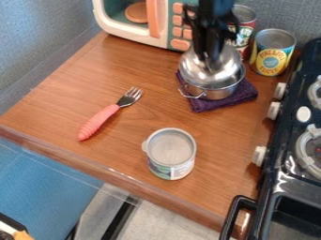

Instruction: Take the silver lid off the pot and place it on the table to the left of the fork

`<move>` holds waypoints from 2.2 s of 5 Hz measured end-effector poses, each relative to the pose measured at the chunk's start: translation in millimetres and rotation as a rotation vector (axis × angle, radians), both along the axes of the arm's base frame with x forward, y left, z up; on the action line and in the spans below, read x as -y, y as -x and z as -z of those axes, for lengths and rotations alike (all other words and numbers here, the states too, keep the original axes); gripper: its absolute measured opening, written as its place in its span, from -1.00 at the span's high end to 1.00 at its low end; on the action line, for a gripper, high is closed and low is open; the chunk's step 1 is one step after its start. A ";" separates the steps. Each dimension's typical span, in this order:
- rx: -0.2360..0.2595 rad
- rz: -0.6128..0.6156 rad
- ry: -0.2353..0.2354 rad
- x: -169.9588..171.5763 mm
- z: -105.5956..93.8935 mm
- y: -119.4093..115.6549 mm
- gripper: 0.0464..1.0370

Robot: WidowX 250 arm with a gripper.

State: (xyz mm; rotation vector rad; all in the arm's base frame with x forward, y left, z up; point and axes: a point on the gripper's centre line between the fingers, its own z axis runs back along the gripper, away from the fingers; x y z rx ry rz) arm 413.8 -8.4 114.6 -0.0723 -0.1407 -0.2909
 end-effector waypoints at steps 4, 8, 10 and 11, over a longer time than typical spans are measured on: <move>-0.067 -0.366 0.021 -169.9 3.2 115.9 0.53; -0.260 -0.356 -0.169 -193.9 85.8 164.1 0.39; -0.179 -0.304 -0.192 -174.4 57.3 173.6 -0.77; -0.102 -0.288 -0.183 -167.2 33.4 173.7 -0.95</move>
